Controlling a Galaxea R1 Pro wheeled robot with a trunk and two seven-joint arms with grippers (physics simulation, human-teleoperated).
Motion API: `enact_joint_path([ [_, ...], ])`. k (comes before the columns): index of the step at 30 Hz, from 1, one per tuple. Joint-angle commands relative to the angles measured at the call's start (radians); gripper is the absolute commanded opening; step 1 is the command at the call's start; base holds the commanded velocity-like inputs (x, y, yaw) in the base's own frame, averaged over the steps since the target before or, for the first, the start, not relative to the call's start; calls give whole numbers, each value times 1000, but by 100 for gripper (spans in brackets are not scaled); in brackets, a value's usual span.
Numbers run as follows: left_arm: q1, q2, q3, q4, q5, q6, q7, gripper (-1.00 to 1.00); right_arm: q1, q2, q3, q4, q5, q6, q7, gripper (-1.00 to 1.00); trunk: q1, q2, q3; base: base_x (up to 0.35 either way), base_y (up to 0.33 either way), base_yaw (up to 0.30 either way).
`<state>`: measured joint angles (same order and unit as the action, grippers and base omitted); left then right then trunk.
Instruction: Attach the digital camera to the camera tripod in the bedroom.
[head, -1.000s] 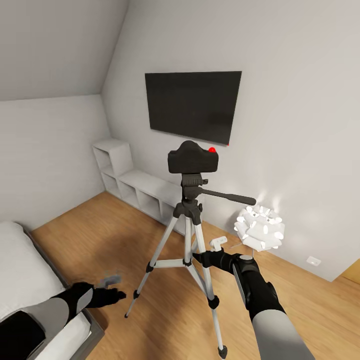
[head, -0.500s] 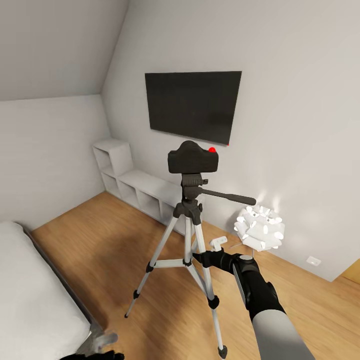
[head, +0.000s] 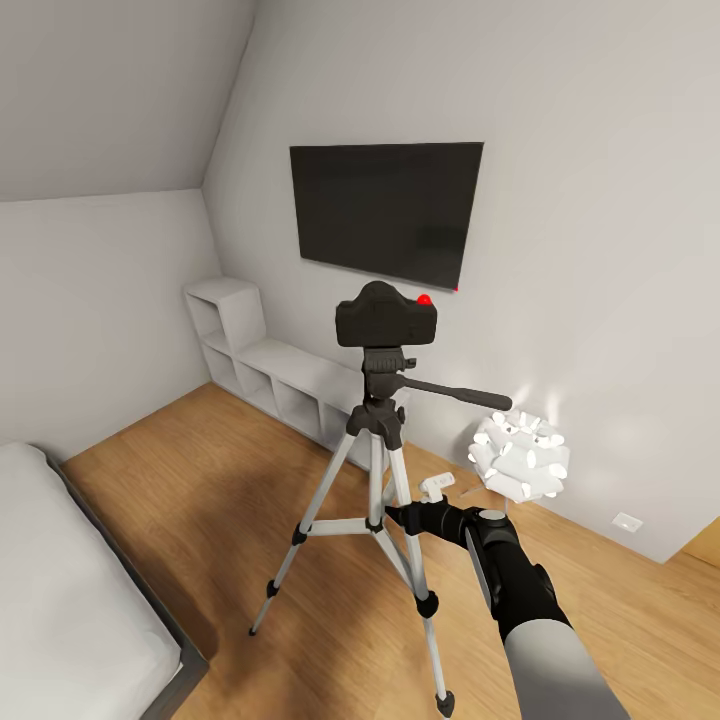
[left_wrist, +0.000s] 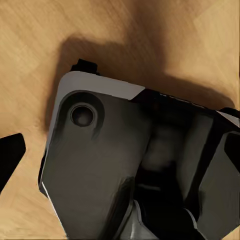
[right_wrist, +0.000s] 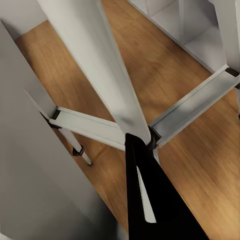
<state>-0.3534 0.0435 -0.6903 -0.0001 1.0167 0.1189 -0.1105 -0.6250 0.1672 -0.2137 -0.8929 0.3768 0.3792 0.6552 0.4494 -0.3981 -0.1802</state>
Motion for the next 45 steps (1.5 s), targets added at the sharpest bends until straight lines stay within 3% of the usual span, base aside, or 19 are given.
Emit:
enact_joint_path([
  [1, 7, -3, -7, 0, 42, 2, 71, 100, -1, 2, -6, -1, 18, 4, 9, -100, 1, -2, -2, 0, 0, 0],
  [4, 16, -8, -7, 0, 101, -2, 163, 100, -1, 2, -6, -1, 18, 4, 8, -100, 1, -2, -2, 0, 0, 0],
  [5, 22, -11, -7, -1, 141, -5, 203, 100, -1, 2, -6, -1, 18, 4, 8, -100, 1, -2, -2, 0, 0, 0],
  [6, 25, -12, -7, -1, 158, -7, 217, 100, -1, 2, -6, -1, 18, 4, 8, 100, 1, -2, -2, 0, 0, 0],
  [8, 30, -15, -8, -2, 201, -15, 249, 100, -1, 1, -6, 0, 17, 5, 9, 100, 1, -2, -2, 0, 0, 0],
  [15, 34, -16, -9, -4, 235, -28, 269, 100, -1, 1, -6, -1, 15, 6, 9, 100, 1, -2, -2, 0, 0, 0],
  [27, 35, -18, -11, -4, 239, -28, 273, 100, -1, 0, -6, 0, 14, 6, 8, 100, 1, -2, -2, -34, 0, 0],
  [45, 35, -23, -10, -3, 240, -28, 273, 100, -1, 0, -7, -1, 14, 5, -2, 100, 1, -2, -2, -316, 0, 0],
])
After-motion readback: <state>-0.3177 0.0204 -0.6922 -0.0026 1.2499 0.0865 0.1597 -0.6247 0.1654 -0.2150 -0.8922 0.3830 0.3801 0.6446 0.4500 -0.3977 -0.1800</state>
